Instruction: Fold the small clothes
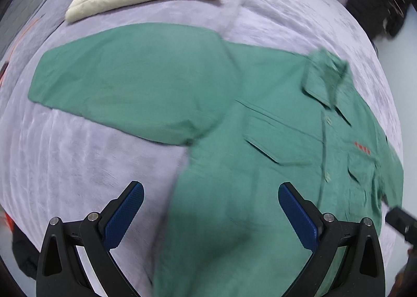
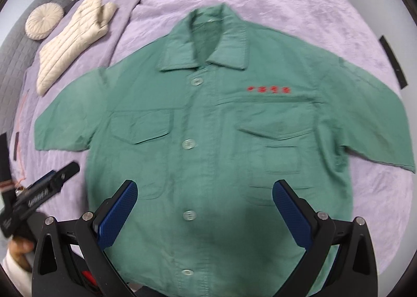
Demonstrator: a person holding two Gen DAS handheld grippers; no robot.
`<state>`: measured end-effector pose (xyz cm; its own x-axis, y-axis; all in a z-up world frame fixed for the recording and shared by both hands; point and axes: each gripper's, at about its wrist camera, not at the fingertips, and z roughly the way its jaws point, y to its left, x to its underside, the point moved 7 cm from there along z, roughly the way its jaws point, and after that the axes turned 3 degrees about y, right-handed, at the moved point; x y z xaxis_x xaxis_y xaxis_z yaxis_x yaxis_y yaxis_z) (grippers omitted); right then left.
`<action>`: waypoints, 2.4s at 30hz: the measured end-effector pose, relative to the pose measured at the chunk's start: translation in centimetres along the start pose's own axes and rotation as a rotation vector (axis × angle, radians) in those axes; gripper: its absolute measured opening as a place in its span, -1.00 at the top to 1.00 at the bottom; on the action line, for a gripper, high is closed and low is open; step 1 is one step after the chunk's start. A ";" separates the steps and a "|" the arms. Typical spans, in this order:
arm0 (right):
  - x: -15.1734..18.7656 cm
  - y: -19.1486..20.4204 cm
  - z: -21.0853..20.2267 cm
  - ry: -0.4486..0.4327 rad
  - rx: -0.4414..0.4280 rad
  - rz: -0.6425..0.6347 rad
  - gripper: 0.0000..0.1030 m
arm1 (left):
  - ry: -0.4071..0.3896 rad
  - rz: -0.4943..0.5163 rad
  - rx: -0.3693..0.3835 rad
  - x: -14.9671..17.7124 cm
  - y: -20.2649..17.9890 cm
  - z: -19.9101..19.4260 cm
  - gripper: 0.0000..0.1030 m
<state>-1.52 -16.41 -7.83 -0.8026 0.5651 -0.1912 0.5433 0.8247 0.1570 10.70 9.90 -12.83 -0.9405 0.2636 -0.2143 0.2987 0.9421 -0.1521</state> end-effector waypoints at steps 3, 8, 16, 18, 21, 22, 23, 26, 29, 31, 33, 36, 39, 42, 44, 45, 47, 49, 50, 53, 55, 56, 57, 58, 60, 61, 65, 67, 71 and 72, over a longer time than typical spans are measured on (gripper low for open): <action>0.5 3.4 1.6 0.022 -0.028 -0.074 -1.00 | -0.045 -0.096 0.006 -1.9 5.0 1.0 -1.00; 1.4 8.2 4.3 0.057 -0.032 -0.175 -1.00 | -0.130 -0.278 -0.004 -5.0 14.5 2.9 -1.00; 1.9 12.2 7.6 0.108 -0.034 -0.241 -1.00 | -0.181 -0.466 -0.026 -7.8 25.4 7.7 -1.00; 1.9 12.5 8.1 0.114 -0.028 -0.247 -1.00 | -0.228 -0.442 -0.047 -9.1 26.1 7.9 -1.00; 1.8 12.7 8.5 0.127 -0.015 -0.259 -1.00 | -0.277 -0.438 -0.067 -10.4 27.0 7.9 -0.98; 1.8 12.8 8.7 0.131 -0.011 -0.265 -1.00 | -0.291 -0.455 -0.068 -10.5 27.3 7.7 -0.81; 1.8 12.9 8.8 0.134 -0.007 -0.268 -1.00 | -0.308 -0.481 -0.073 -10.5 27.7 7.5 -0.63; 1.9 12.8 8.9 0.143 -0.007 -0.269 -1.00 | -0.328 -0.530 -0.045 -10.0 28.8 6.7 0.54; 2.2 12.7 9.0 0.146 -0.015 -0.262 -1.00 | -0.358 -0.523 0.107 -9.7 28.6 5.3 0.86; 2.4 12.6 8.9 0.144 -0.023 -0.259 -1.00 | -0.400 -0.454 0.125 -9.8 27.3 3.4 0.86; 2.5 12.4 8.7 0.140 -0.031 -0.252 -1.00 | -0.443 -0.397 0.172 -11.1 25.3 0.9 0.86; 2.5 11.4 7.9 0.123 -0.043 -0.231 -1.00 | -0.502 -0.294 0.250 -13.0 21.3 -2.6 0.86; 2.2 9.9 6.9 0.099 -0.049 -0.197 -1.00 | -0.534 -0.170 0.335 -14.9 14.2 -5.1 0.86; 2.0 7.9 5.9 0.070 -0.052 -0.152 -1.00 | -0.546 -0.037 0.422 -14.8 6.6 -7.2 0.86; 1.9 5.9 4.9 0.044 -0.053 -0.107 -1.00 | -0.535 0.068 0.488 -14.2 0.4 -8.4 0.86; 2.0 5.2 4.7 0.035 -0.052 -0.091 -1.00 | -0.518 0.125 0.524 -13.7 -2.9 -8.6 0.86; 2.1 3.0 3.9 0.012 -0.049 -0.044 -1.00 | -0.479 0.232 0.553 -12.4 -8.9 -8.3 0.86; 2.4 0.2 3.5 -0.002 -0.039 0.017 -1.00 | -0.401 0.328 0.552 -10.7 -15.2 -6.2 0.86; 2.6 -0.8 3.4 -0.003 -0.037 0.039 -1.00 | -0.364 0.362 0.553 -9.5 -17.4 -4.8 0.86; 3.5 -4.9 3.4 -0.006 -0.020 0.125 -1.00 | -0.239 0.457 0.496 -6.1 -23.1 0.4 0.86; 4.0 -6.5 3.7 0.000 -0.008 0.158 -1.00 | -0.165 0.514 0.437 -3.7 -25.5 3.8 0.86; 4.4 -7.6 4.1 0.009 0.000 0.180 -1.00 | -0.137 0.543 0.406 -2.6 -26.1 5.2 0.86; 4.5 -8.1 4.3 0.013 0.002 0.192 -1.00 | -0.112 0.572 0.375 -1.8 -26.7 6.6 0.86; 4.7 -8.9 4.6 0.022 0.003 0.210 -1.00 | -0.096 0.596 0.338 -0.7 -27.1 7.6 0.86; 4.7 -9.6 4.7 0.028 0.005 0.228 -1.00 | -0.083 0.625 0.288 0.6 -26.5 8.7 0.86; 4.7 -9.9 4.7 0.024 0.009 0.233 -1.00 | -0.082 0.630 0.262 0.8 -26.3 8.8 0.69; 3.3 -10.5 4.0 -0.014 0.039 0.229 -1.00 | -0.136 0.604 0.192 0.3 -24.5 6.6 -0.96; 1.7 -10.6 3.7 -0.043 0.056 0.203 -1.00 | -0.201 0.601 0.186 -0.5 -23.0 3.8 -0.96; -2.6 -7.5 3.4 -0.111 0.084 0.083 -1.00 | -0.256 0.536 0.179 -2.7 -18.3 -0.2 -0.96; -3.8 -6.4 3.7 -0.129 0.098 0.041 -1.00 | -0.269 0.516 0.153 -3.6 -17.3 -0.3 -0.96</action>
<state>-1.00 -23.73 -11.71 -0.7443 0.5911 -0.3107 0.6012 0.7957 0.0735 8.89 -7.32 -9.11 -0.5997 0.5984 -0.5314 0.7444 0.6608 -0.0960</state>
